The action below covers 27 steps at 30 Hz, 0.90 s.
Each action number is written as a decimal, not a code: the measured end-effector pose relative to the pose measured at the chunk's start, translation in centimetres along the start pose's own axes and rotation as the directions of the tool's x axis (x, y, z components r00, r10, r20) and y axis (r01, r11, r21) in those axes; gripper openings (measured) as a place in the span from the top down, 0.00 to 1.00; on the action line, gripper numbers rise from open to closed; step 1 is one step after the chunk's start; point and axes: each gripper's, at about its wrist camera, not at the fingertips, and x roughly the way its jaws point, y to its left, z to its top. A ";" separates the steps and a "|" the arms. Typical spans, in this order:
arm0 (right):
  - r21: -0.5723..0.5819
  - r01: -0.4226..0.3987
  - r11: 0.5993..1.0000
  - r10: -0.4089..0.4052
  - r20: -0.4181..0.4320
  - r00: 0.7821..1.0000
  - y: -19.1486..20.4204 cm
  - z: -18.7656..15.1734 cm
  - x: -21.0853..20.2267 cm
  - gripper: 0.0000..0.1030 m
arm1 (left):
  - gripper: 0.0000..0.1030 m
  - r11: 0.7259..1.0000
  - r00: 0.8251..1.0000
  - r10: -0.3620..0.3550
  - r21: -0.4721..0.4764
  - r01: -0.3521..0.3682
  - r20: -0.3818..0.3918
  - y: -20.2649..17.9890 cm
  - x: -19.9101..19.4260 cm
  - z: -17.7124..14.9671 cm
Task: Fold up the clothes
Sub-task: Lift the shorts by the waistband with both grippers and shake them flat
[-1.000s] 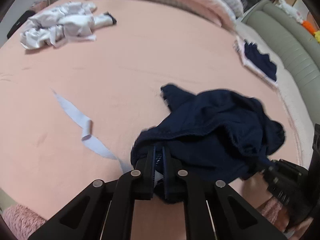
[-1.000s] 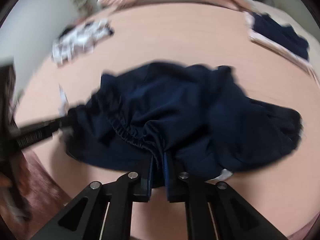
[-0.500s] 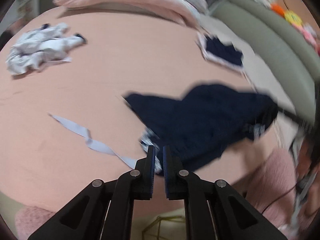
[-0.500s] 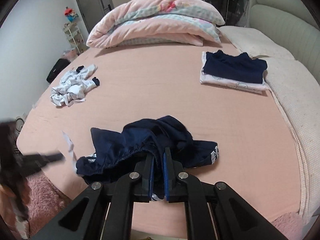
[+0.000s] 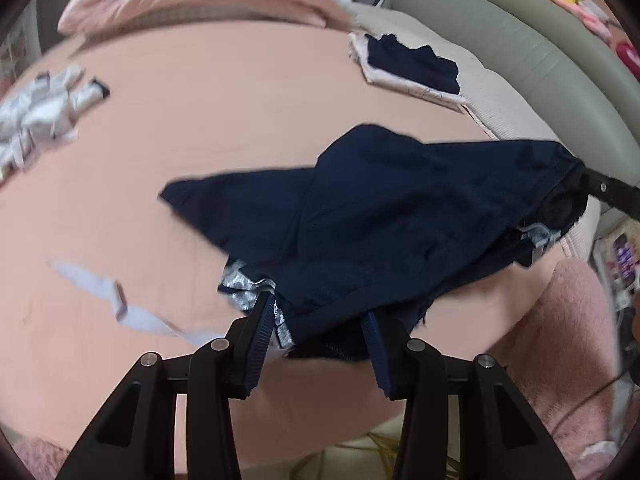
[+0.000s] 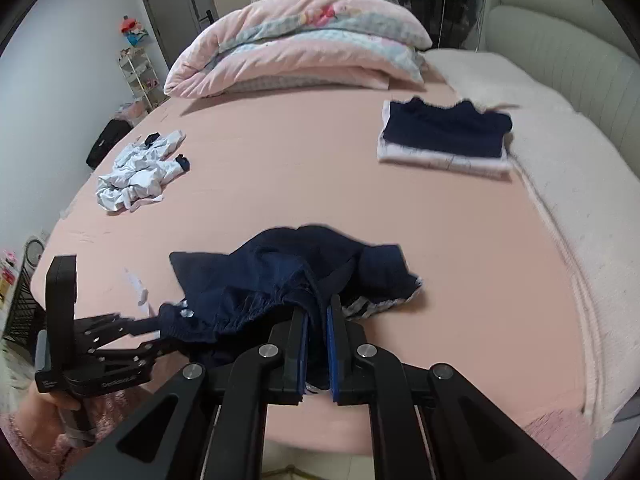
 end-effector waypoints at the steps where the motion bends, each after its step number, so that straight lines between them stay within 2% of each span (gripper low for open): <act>1: -0.004 0.007 1.000 -0.007 -0.012 1.000 0.0 -0.4 0.3 0.94 | 0.95 0.999 0.999 0.029 -0.016 -0.029 -0.015 0.2 0.3 0.1; 3: -0.012 0.025 1.000 -0.026 -0.053 0.998 -0.2 -1.2 1.3 0.94 | 0.96 0.995 0.997 0.065 -0.079 -0.067 -0.029 1.2 0.3 0.2; 4: -0.015 0.041 0.999 -0.042 -0.082 0.996 -0.5 -1.7 1.9 0.94 | 0.96 0.990 0.999 0.050 -0.135 -0.049 0.003 2.0 -0.8 0.2; 6: -0.025 0.106 0.994 -0.108 -0.103 0.989 -1.1 -2.6 2.6 0.94 | 0.96 0.983 0.997 0.024 -0.185 -0.009 0.080 3.0 -3.8 0.5; 8: -0.031 0.152 0.988 -0.155 -0.111 0.982 -1.6 -3.3 2.9 0.95 | 0.96 0.987 0.992 0.030 -0.163 -0.009 0.124 2.8 -6.2 0.9; 9: -0.037 0.147 0.988 -0.150 -0.099 0.984 -1.3 -3.3 2.6 0.95 | 0.96 0.989 0.989 0.034 -0.149 -0.012 0.145 2.6 -7.4 1.1; 12: -0.070 0.137 0.988 -0.140 -0.039 0.989 0.2 -2.8 1.4 0.95 | 0.96 0.992 0.979 0.104 -0.085 -0.090 0.177 1.0 -10.3 1.5; 15: -0.078 0.117 0.990 -0.116 0.015 0.993 1.5 -1.8 -0.2 0.95 | 0.96 0.992 0.975 0.114 -0.081 -0.100 0.192 0.4 -12.2 2.2; 19: -0.100 0.086 0.991 -0.077 0.092 0.993 2.5 1.2 -2.8 0.95 | 0.96 0.993 0.964 0.120 -0.049 -0.111 0.236 -0.3 -14.0 4.3; 22: -0.120 0.070 0.990 -0.052 0.142 0.988 2.8 5.0 -4.2 0.95 | 0.96 0.992 0.953 0.121 -0.008 -0.124 0.278 -0.6 -14.8 8.1; 24: -0.133 0.089 0.987 -0.062 0.194 0.979 3.1 8.7 -5.4 0.95 | 0.96 0.991 0.934 0.128 -0.001 -0.136 0.334 -0.6 -17.1 10.6; 25: -0.135 0.098 0.986 -0.065 0.231 0.971 3.2 10.2 -6.4 0.95 | 0.96 0.989 0.910 0.131 0.006 -0.145 0.393 -0.8 -19.3 11.6; 27: -0.133 0.084 0.988 -0.034 0.339 0.940 3.9 12.9 -10.1 0.95 | 0.96 0.986 0.845 0.132 0.021 -0.167 0.518 -1.3 -24.2 13.5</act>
